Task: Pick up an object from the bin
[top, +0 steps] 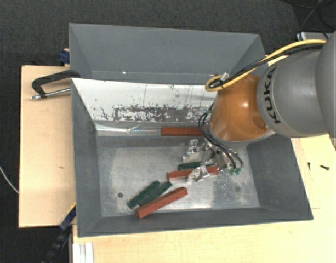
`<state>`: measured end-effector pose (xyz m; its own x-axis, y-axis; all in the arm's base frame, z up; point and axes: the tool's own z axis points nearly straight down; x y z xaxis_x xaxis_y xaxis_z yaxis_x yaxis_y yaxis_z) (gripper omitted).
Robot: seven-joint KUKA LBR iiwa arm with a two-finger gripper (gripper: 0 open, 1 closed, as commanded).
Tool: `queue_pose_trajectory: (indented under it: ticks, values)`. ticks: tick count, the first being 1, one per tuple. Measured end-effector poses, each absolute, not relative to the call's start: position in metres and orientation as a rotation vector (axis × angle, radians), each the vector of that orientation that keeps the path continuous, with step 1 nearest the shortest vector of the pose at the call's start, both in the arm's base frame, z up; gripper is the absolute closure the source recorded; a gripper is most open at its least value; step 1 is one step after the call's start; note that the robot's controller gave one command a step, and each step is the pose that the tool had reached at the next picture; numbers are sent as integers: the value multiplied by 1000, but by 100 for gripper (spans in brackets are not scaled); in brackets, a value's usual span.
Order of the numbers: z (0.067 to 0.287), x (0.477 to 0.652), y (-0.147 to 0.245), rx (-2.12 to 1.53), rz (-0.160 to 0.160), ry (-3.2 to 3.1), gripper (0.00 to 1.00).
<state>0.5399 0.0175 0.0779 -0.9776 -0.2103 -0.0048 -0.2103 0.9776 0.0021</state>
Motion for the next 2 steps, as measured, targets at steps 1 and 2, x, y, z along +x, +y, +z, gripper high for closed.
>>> queue_pose_trajectory:
  ticks: [1, 2]
  values:
    - [80, 538, 17, -332, 4, 3121, 100]
    - [97, 535, 17, -333, 3, 3127, 100]
